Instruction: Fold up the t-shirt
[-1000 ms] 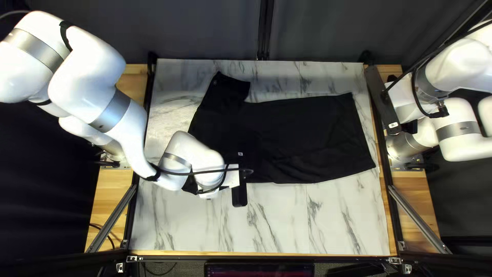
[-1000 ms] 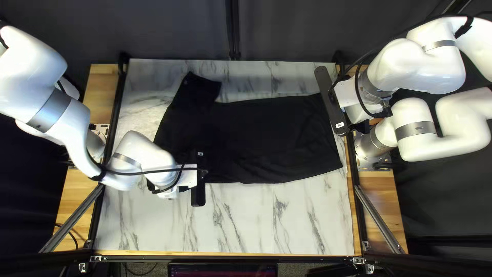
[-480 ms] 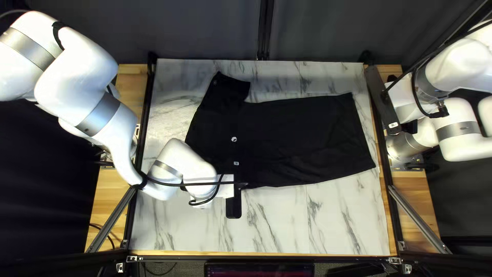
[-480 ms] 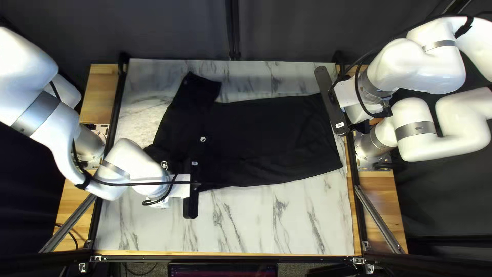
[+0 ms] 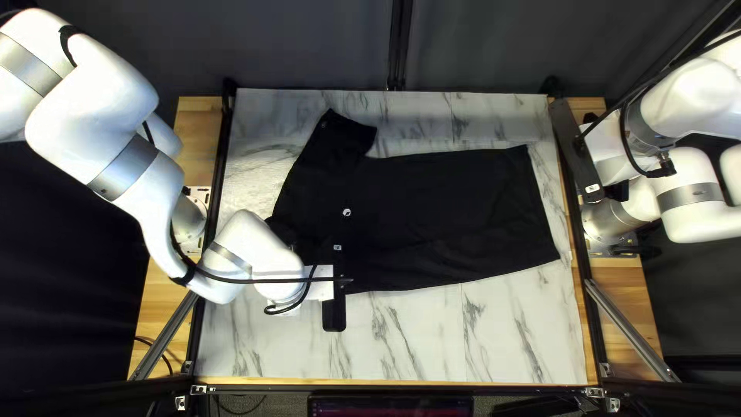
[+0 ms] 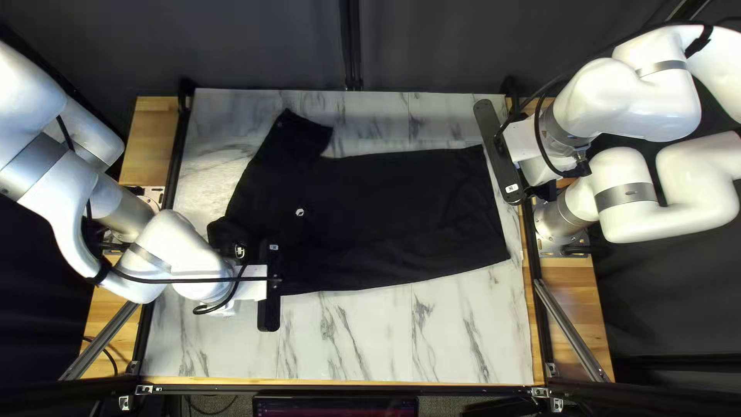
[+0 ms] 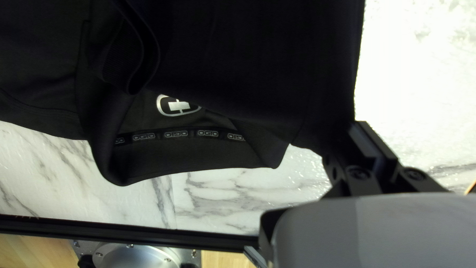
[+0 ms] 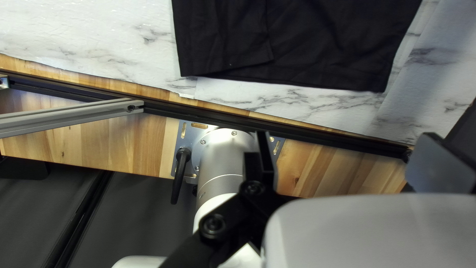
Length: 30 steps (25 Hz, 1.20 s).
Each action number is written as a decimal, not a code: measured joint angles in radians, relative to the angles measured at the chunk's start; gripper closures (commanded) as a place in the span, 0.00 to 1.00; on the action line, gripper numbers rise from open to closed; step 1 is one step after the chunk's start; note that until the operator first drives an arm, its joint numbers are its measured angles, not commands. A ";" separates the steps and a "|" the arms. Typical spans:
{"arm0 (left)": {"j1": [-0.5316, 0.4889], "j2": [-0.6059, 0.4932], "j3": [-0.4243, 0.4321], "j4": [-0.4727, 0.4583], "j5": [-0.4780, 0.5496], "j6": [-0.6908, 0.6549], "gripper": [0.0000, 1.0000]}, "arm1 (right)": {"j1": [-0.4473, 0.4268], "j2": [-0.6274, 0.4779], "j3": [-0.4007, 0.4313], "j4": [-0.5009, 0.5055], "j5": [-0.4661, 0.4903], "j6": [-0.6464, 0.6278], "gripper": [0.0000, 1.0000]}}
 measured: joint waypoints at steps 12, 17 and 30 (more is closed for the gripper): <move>-0.025 0.057 -0.069 -0.066 -0.016 0.072 0.00 | 0.000 0.000 0.000 0.000 0.000 0.000 0.00; 0.027 -0.007 -0.067 -0.044 0.053 0.098 0.00 | 0.000 0.000 0.000 0.000 0.000 0.000 0.00; 0.268 -0.016 -0.045 -0.003 0.068 0.274 0.00 | 0.000 0.000 0.000 0.000 0.000 0.000 0.00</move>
